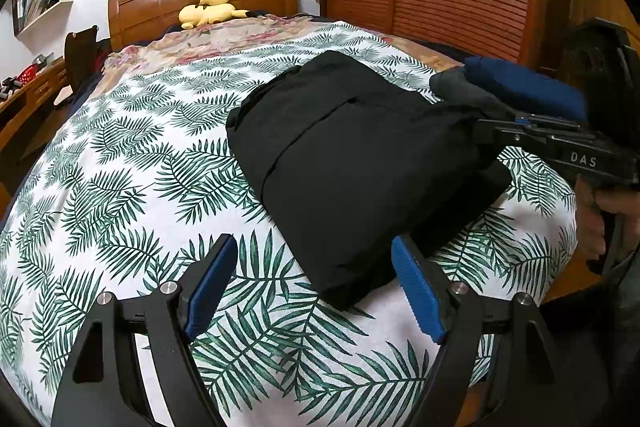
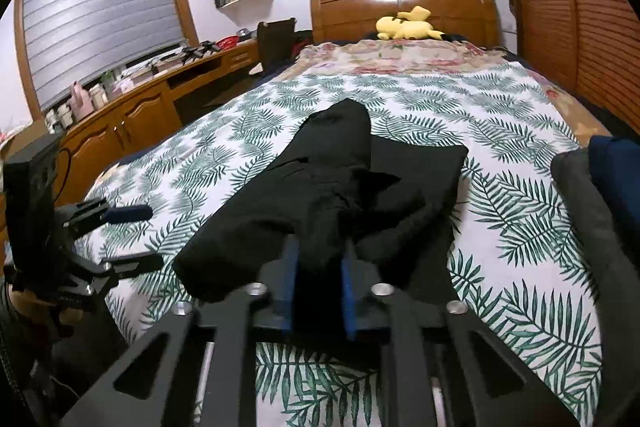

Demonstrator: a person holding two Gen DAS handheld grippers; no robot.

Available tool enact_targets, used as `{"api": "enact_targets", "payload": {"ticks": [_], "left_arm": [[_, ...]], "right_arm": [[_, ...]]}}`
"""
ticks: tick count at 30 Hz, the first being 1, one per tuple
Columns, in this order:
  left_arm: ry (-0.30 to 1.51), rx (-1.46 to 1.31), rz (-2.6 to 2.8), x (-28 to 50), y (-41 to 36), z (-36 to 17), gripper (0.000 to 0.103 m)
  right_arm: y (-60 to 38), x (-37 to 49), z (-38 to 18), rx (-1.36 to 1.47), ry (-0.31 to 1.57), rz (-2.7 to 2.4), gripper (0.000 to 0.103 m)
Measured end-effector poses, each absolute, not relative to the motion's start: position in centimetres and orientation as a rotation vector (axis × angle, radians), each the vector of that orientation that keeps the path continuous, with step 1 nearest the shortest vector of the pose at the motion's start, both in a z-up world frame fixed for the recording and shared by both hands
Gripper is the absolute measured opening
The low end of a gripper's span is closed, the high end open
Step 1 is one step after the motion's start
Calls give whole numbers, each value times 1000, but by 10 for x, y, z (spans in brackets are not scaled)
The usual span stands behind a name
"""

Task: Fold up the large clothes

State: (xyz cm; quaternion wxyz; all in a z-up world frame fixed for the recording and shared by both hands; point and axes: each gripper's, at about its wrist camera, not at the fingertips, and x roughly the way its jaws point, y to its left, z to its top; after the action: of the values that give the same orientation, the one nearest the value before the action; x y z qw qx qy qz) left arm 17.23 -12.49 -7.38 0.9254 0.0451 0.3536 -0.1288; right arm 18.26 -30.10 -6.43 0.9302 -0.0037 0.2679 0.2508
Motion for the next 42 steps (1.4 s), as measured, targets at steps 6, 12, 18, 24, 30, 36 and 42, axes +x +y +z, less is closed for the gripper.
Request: {"api": "enact_targets", "payload": {"ticks": [6, 12, 18, 24, 30, 36, 42], "left_arm": [[724, 93, -266, 172, -125, -74, 80], [715, 93, -266, 171, -125, -72, 80], [715, 88, -260, 173, -124, -73, 80], [716, 86, -256, 173, -123, -75, 80], [719, 80, -252, 173, -119, -79, 80], [734, 62, -242, 176, -113, -91, 80], [754, 63, -239, 177, -110, -100, 80]], "right_arm": [[-314, 172, -66, -25, 531, 457, 9], [-335, 185, -81, 5, 626, 375, 9], [-331, 182, -74, 1, 617, 345, 17], [-325, 167, -62, -30, 542, 304, 39], [-319, 147, -54, -25, 453, 361, 47], [-299, 152, -56, -53, 416, 454, 47], [-281, 187, -80, -72, 528, 436, 47]]}}
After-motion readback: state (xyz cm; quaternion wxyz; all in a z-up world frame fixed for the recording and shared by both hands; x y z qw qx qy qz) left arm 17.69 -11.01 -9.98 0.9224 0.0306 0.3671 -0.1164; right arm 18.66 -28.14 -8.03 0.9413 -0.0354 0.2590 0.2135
